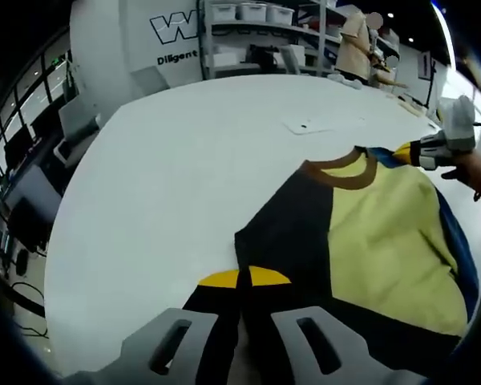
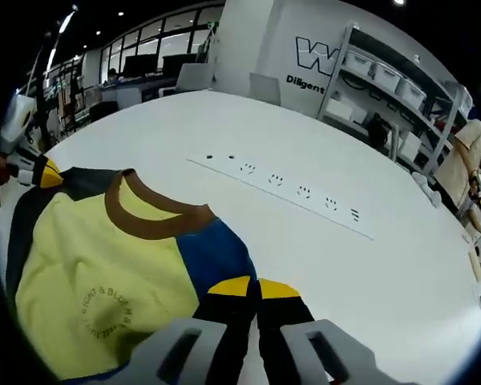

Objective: Fold the garment on the visible template until the final outline fits inside the template.

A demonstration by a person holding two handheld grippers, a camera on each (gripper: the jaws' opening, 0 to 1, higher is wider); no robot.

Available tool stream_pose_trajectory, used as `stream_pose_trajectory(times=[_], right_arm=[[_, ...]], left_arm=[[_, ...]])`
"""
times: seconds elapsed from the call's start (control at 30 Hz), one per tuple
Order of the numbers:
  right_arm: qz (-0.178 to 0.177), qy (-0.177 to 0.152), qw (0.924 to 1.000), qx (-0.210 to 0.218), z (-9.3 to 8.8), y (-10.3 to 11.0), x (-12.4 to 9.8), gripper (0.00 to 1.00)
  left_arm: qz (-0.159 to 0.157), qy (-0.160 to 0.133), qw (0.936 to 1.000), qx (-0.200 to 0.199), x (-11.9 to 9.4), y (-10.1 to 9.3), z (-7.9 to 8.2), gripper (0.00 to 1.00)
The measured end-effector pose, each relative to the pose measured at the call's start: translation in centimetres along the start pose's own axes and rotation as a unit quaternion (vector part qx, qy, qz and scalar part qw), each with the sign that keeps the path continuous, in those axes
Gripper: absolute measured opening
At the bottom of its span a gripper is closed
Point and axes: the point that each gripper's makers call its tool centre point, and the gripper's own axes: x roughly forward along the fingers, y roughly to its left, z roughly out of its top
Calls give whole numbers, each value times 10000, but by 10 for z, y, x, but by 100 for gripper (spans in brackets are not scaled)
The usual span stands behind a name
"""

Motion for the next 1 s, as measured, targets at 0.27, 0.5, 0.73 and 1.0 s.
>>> stream_pose_trajectory(times=[0.27, 0.5, 0.73, 1.0], right_arm=[[47, -76, 9994, 332, 4, -3, 3, 0], [131, -464, 9960, 754, 20, -5, -14, 9], [527, -545, 9915, 1053, 27, 12, -29, 33], [780, -599, 9898, 1028, 28, 27, -52, 56]], left_arm=[[89, -28, 9999, -126, 2, 5, 3, 4], [43, -104, 9998, -155, -17, 8, 8, 18], [167, -263, 9995, 84, -31, 4, 14, 42], [-11, -299, 9995, -70, -43, -18, 11, 61]])
